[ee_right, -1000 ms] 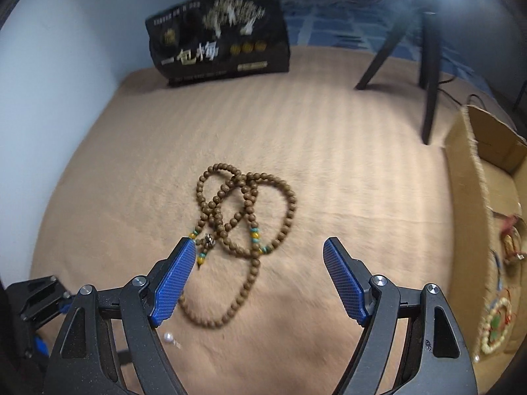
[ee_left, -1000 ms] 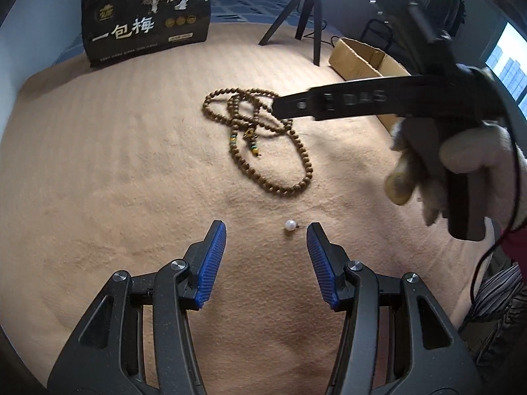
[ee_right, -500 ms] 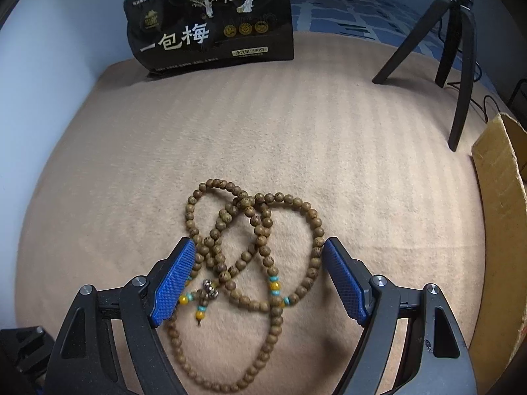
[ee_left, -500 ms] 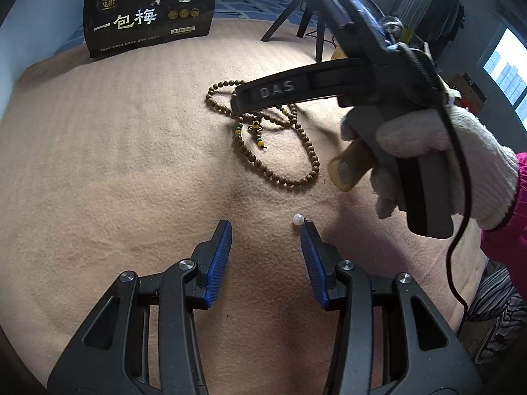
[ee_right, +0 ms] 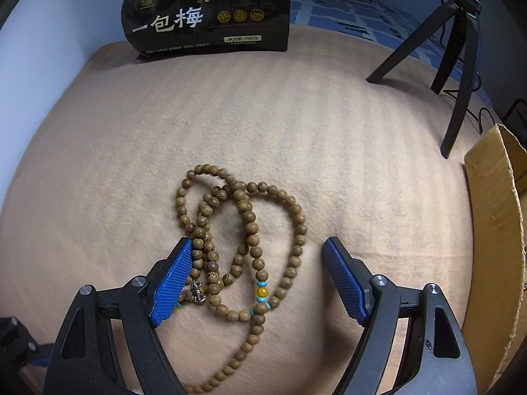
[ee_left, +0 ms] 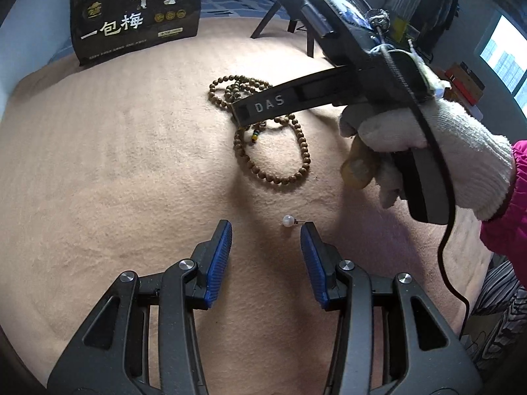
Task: Organize jewelry
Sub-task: 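Close the right tool on the prayer beads while the left tool grasps the second pearl earring, then lift the beads with the right tool while the left tool carries the earring to the box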
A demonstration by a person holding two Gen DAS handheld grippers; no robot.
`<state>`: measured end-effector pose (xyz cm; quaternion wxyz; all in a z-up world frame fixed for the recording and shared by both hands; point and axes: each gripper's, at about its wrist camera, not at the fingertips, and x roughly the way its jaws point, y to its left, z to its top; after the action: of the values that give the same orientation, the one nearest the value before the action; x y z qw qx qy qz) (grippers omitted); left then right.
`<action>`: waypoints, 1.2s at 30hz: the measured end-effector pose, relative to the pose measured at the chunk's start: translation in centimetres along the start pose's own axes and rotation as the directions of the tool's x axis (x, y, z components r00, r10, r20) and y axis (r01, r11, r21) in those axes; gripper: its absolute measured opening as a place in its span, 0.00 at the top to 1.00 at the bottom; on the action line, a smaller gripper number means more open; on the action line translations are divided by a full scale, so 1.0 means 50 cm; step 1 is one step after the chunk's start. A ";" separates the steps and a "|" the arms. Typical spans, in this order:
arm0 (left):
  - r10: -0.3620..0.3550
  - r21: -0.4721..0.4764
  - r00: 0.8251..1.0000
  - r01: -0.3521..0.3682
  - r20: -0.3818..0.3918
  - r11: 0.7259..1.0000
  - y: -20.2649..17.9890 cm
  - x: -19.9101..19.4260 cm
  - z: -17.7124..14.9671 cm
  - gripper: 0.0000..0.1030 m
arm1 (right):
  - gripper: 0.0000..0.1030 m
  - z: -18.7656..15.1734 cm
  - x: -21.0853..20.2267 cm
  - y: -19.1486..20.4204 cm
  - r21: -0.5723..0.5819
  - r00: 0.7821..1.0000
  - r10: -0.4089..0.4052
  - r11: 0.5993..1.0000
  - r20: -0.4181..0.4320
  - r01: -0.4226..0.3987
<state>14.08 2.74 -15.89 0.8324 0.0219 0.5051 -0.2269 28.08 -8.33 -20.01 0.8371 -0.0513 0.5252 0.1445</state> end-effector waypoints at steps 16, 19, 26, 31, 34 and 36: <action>0.043 0.103 0.999 -0.040 -0.031 0.994 -0.027 0.043 0.010 0.72 | 0.81 -0.043 -0.035 -0.059 -0.014 0.999 0.035 0.999 0.006 -0.035; 0.052 0.117 0.998 -0.048 -0.031 0.992 -0.029 0.050 0.010 0.72 | 0.83 -0.049 -0.040 -0.062 -0.013 0.999 0.038 0.999 0.009 -0.038; 0.056 0.135 0.998 -0.052 -0.025 0.989 -0.025 0.057 0.000 0.84 | 0.84 -0.054 -0.045 -0.070 -0.004 0.998 0.057 0.998 0.013 -0.057; 0.045 0.116 0.999 -0.042 -0.025 0.992 -0.021 0.050 0.001 0.92 | 0.84 -0.064 -0.051 -0.077 0.007 0.997 0.074 0.997 0.020 -0.074; 0.042 0.098 0.999 -0.040 -0.021 0.994 -0.018 0.042 0.004 0.92 | 0.84 -0.070 -0.056 -0.083 0.029 0.995 0.094 0.995 0.022 -0.094; 0.048 0.097 0.999 -0.046 -0.016 0.994 -0.018 0.038 0.006 0.92 | 0.84 -0.076 -0.062 -0.084 0.032 0.995 0.102 0.994 0.022 -0.102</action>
<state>14.68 1.20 -17.18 0.8308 0.0764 0.5006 -0.2312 24.79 -13.83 -19.20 0.8345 -0.0091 0.5210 0.1789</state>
